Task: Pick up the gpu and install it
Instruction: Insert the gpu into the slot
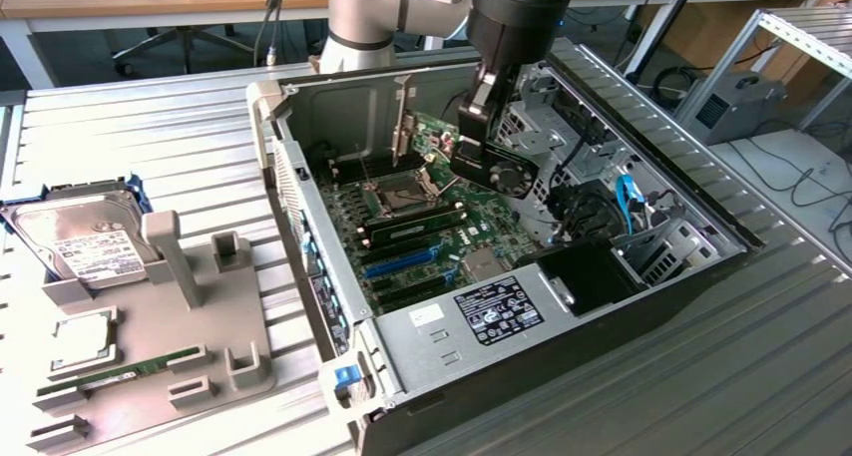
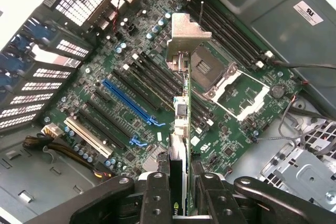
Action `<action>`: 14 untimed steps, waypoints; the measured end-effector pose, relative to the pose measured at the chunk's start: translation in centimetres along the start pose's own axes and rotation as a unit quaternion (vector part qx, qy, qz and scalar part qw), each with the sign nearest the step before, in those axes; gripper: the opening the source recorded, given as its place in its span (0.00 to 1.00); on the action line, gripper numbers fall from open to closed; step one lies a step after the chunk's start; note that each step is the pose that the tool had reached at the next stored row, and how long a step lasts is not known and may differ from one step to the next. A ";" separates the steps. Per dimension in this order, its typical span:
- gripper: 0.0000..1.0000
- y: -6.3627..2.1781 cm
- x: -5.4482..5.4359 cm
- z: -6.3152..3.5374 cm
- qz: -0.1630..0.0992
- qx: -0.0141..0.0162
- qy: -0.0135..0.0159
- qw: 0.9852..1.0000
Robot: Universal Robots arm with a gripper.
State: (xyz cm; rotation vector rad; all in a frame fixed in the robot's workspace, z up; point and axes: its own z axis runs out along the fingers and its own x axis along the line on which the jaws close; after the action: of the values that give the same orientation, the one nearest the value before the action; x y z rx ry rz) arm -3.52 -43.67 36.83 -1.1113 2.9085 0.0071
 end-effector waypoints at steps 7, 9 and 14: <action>0.26 0.00 0.0 0.00 -0.009 0.000 0.000 1.000; 0.26 0.00 0.0 0.00 -0.013 0.000 0.000 1.000; 0.26 0.00 0.0 0.01 -0.020 -0.001 0.000 1.000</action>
State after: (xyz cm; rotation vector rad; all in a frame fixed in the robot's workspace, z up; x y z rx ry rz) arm -3.52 -43.67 36.82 -1.1685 2.8861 0.0080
